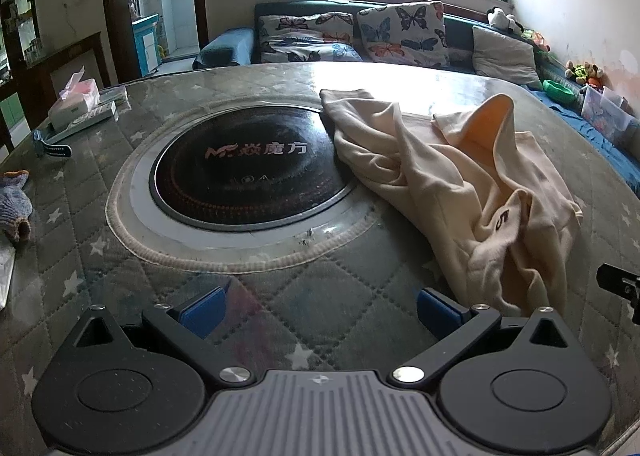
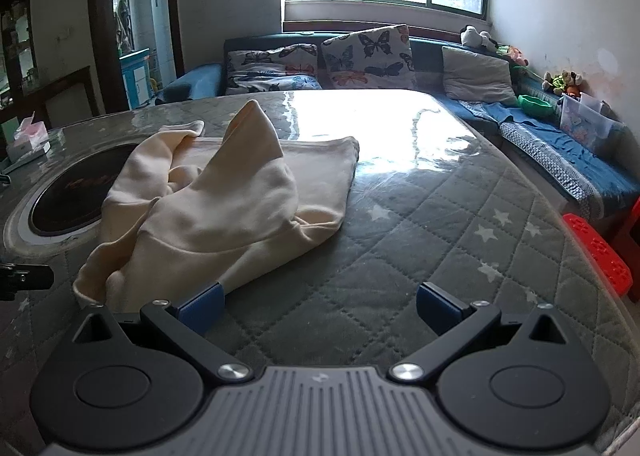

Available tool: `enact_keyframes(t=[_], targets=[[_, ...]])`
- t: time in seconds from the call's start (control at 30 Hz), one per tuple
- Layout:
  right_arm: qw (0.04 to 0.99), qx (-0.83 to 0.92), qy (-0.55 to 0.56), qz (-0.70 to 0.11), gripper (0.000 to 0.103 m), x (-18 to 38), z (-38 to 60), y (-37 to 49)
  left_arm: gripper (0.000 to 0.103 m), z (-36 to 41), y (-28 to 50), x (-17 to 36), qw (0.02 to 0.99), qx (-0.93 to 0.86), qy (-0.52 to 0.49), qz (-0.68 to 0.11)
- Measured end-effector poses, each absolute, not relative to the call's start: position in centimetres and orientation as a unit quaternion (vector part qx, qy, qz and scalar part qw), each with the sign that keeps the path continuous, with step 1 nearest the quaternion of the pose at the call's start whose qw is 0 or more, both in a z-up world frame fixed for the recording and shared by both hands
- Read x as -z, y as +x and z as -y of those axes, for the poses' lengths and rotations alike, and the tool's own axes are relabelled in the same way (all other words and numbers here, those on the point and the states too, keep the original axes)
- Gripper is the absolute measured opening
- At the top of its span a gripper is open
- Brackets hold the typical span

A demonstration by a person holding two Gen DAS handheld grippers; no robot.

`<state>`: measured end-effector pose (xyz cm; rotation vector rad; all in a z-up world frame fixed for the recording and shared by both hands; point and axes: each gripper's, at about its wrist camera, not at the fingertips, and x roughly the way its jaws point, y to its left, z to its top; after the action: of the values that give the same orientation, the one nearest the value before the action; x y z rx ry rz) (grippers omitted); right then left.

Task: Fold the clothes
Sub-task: 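Move both grippers toward the crumpled cream sweatshirt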

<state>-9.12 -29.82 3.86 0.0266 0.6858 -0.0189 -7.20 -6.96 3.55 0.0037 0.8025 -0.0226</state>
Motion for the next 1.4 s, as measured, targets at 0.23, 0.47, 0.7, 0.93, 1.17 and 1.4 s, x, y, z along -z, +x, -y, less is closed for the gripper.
enact_keyframes(t=[0.23, 0.47, 0.7, 0.93, 1.17, 1.4], targets=[[0.943, 0.01, 0.015, -0.333, 0.103, -3.9, 30.0, -10.1, 0.103, 7.6, -8.1, -3.5, 0.92, 0.008, 0.009, -0.392], [0.943, -0.001, 0.017, -0.332, 0.103, -3.7, 29.8, -10.6, 0.103, 8.1, -9.2, -3.8, 0.921, -0.002, 0.016, -0.388], [0.944, -0.011, 0.016, -0.329, 0.103, -3.8, 29.4, -10.6, 0.103, 8.2, -9.5, -4.0, 0.921, -0.01, 0.016, -0.388], [0.945, -0.01, 0.012, -0.327, 0.103, -3.9, 29.3, -10.5, 0.103, 8.8, -8.9, -4.1, 0.92, -0.003, 0.021, -0.391], [0.944, -0.007, 0.009, -0.329, 0.103, -3.9, 29.3, -9.9, 0.103, 9.5, -8.0, -4.2, 0.919, 0.006, 0.03, -0.393], [0.943, -0.012, 0.003, -0.332, 0.103, -4.0, 29.2, -9.0, 0.103, 9.7, -6.8, -4.2, 0.917, 0.01, 0.03, -0.399]])
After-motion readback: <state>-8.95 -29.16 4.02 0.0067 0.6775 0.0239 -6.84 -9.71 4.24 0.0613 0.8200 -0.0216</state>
